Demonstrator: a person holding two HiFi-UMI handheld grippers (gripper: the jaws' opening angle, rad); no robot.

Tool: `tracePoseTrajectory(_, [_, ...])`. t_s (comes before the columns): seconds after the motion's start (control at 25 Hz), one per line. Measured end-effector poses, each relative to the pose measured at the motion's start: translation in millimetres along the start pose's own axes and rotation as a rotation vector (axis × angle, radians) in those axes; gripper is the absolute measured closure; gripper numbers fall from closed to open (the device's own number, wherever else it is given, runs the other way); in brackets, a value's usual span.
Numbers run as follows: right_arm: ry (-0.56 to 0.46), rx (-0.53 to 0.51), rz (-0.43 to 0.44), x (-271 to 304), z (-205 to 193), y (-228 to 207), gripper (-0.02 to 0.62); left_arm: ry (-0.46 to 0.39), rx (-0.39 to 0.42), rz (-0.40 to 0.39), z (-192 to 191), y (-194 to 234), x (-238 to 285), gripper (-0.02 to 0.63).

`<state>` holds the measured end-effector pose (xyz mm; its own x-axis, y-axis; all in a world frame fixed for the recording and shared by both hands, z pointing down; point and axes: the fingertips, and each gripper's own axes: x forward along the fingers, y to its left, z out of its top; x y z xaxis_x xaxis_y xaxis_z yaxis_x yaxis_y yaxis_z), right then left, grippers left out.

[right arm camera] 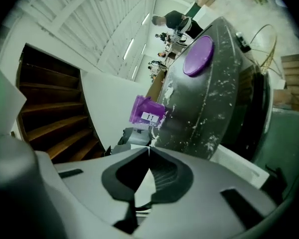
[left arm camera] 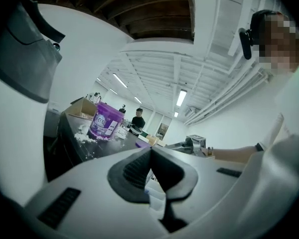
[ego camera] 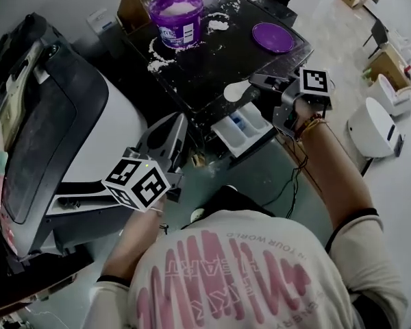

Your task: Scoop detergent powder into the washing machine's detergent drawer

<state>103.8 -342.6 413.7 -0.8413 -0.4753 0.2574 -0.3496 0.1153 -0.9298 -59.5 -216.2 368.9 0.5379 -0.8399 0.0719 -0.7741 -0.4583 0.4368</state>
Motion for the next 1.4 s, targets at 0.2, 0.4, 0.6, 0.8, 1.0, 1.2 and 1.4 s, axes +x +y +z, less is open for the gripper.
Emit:
tracePoseTrajectory(0.2, [-0.060, 0.036, -0.069, -20.8, -30.7, -21.5, 0.597, 0.034, 0.010, -0.041, -12.5, 2.3, -18.6, 0.606])
tracePoseTrajectory(0.4, [-0.109, 0.034, -0.135, -35.6, -48.9, -43.7, 0.597, 0.055, 0.019, -0.082, -20.1, 0.2, -26.5, 0.606])
tracePoseTrajectory(0.6, [-0.168, 0.072, -0.197, -43.7, -64.7, -50.8, 0.597, 0.079, 0.042, -0.128, -25.3, -7.1, -32.2, 0.606])
tracePoseTrajectory(0.8, [-0.202, 0.028, -0.265, -45.5, -69.7, -58.3, 0.597, 0.110, 0.065, -0.133, -31.6, -6.5, -36.0, 0.606])
tracePoseTrajectory(1.0, [-0.215, -0.023, -0.335, -45.4, -74.1, -62.8, 0.597, 0.120, 0.076, -0.145, -34.6, -7.9, -40.3, 0.606])
tracePoseTrajectory(1.2, [-0.224, -0.083, -0.388, -42.4, -79.8, -63.6, 0.597, 0.113, 0.069, -0.139, -35.3, -3.3, -51.7, 0.606])
tracePoseTrajectory(1.4, [-0.207, -0.233, -0.473, -34.0, -90.3, -61.7, 0.597, 0.105, 0.058, -0.132, -37.5, 1.2, -63.8, 0.606])
